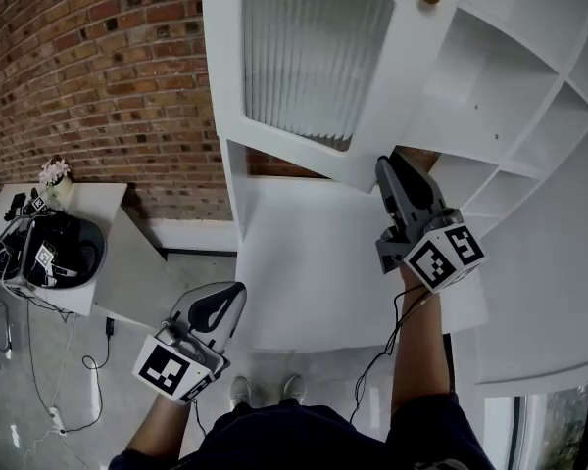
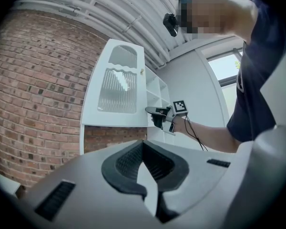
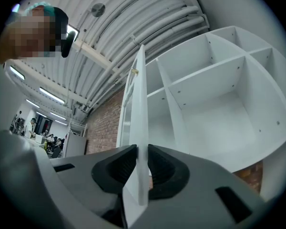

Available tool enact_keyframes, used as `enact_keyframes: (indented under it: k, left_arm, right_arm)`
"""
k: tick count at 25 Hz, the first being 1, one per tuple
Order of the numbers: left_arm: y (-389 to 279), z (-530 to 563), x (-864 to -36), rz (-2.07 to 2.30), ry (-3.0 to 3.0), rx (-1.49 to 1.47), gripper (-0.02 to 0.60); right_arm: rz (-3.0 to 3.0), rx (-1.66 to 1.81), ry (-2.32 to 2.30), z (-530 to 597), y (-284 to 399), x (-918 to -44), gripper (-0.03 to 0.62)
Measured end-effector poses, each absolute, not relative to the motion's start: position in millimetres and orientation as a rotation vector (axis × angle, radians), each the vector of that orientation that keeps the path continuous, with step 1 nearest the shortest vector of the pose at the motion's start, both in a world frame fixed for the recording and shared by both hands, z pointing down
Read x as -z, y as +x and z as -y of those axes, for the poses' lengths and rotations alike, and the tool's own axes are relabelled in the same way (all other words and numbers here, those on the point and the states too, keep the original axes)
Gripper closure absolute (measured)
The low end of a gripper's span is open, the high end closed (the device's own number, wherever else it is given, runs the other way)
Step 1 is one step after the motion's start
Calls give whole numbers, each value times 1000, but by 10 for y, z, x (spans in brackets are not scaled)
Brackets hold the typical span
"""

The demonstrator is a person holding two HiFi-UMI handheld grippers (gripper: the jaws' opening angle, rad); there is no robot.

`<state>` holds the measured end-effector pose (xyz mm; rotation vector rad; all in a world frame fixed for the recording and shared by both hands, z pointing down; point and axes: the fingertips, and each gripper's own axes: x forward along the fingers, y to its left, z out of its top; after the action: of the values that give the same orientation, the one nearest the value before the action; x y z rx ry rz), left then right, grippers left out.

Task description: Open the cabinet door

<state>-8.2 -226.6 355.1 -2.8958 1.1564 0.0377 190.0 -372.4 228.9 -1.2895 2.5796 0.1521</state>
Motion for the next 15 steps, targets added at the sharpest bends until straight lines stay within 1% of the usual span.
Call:
enact_keyframes:
  k: [10,15]
  left_arm:
    - [-242,2068,-3508,-1070,-2923,-45,577]
    - [-374,1973,-3512,-1036,-2931,-51,577]
  right_arm:
    - [-2612,-259,-1306,3050,1496,-2277,514]
    - [-2615,-336,-1276,2685,1141,-2275,514]
